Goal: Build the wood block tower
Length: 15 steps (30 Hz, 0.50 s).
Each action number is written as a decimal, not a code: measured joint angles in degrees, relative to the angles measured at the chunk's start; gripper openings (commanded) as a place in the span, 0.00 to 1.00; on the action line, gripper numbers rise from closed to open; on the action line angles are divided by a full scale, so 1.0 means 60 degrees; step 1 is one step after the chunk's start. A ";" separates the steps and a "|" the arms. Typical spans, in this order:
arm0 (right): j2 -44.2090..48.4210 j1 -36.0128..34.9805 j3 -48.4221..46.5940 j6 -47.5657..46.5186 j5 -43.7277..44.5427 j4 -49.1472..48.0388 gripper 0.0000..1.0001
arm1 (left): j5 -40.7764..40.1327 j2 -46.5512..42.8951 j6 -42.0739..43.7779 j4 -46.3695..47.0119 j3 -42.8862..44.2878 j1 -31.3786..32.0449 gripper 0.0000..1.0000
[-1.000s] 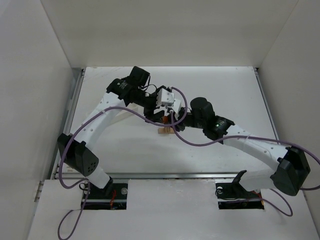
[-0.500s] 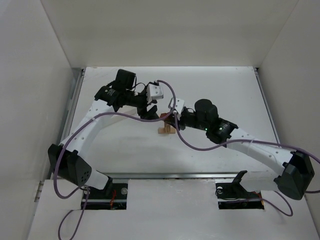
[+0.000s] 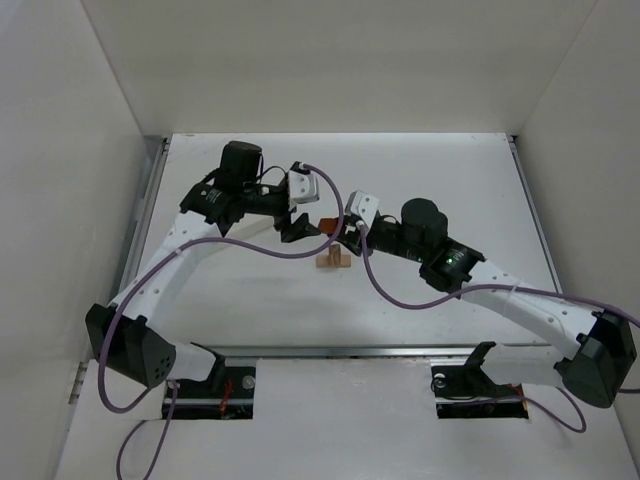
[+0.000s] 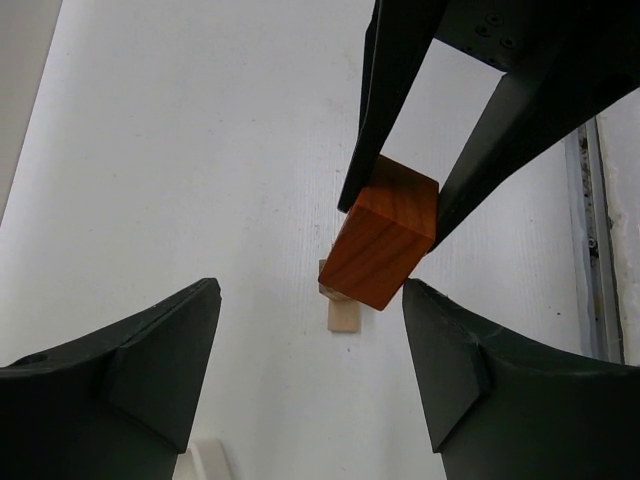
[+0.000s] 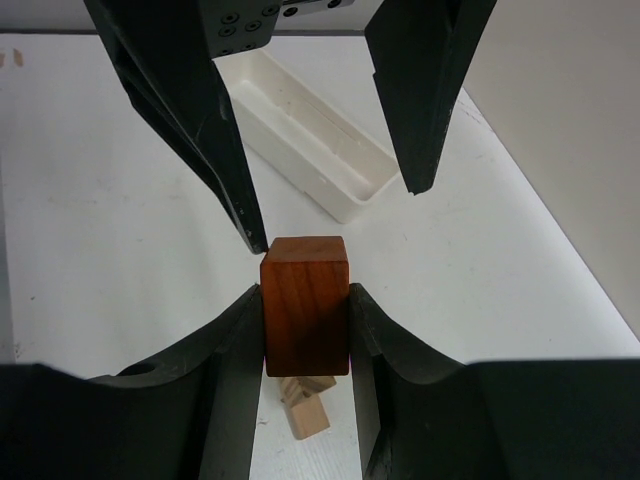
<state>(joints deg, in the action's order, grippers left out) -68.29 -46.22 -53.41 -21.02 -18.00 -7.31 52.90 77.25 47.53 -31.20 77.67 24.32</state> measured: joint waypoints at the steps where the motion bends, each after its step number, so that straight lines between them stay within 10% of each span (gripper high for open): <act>1: 0.0000 -0.0004 0.0000 0.0000 0.0000 -0.0004 0.00 | 0.0026 0.0040 0.0000 0.0044 0.0047 0.0022 0.70; 15: 0.0011 0.0007 0.0000 -0.0018 0.0058 0.0062 0.00 | -0.0022 0.0557 0.0576 -0.0627 0.0463 0.0648 0.52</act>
<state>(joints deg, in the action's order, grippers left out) -68.23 -46.17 -53.41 -21.12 -17.65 -6.94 52.77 80.60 50.98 -34.96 80.44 28.21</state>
